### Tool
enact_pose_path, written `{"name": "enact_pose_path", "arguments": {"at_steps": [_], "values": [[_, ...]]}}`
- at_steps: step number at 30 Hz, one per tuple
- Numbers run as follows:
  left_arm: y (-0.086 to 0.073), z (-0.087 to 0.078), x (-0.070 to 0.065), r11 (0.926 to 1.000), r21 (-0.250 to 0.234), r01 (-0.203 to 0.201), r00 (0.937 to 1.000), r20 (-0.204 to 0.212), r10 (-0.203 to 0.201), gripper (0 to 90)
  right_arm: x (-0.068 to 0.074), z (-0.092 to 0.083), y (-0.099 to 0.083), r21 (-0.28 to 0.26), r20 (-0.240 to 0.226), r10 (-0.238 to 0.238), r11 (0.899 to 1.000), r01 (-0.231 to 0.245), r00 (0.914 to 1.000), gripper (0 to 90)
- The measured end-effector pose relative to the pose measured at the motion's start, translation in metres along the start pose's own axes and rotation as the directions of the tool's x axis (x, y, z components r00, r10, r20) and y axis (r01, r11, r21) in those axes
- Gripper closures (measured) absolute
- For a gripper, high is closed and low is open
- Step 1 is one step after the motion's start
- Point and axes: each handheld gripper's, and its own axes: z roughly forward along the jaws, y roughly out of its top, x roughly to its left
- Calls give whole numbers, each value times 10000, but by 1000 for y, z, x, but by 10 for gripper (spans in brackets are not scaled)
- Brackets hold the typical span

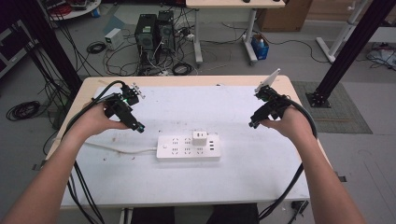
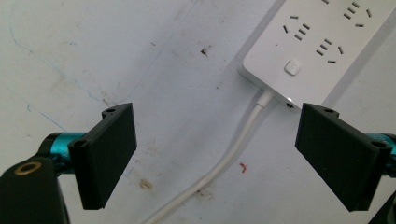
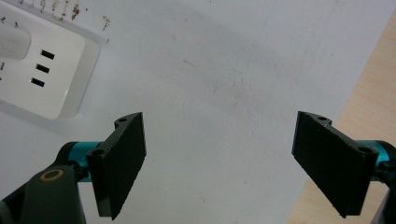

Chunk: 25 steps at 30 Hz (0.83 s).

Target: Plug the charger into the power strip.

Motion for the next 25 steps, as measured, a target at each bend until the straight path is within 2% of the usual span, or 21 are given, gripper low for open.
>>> {"name": "enact_pose_path", "arguments": {"at_steps": [3,9,22,25], "values": [[3,-1,-2,10000,0,-6,10000,-56,6,127,-2,0,0,-55,-82,32,10000,-33,10000,171],[9,-2,-6,9994,163,-291,9996,-60,292,127,-3,1,-1,-47,-155,2,10000,-3,9999,171],[10,-2,-8,9994,178,-309,9995,-78,310,127,-1,2,-2,-82,-137,-106,9999,105,9998,170],[11,-2,-9,9997,122,-209,9997,-142,211,127,-1,1,-3,-98,-137,-130,9999,128,9998,170]]}}
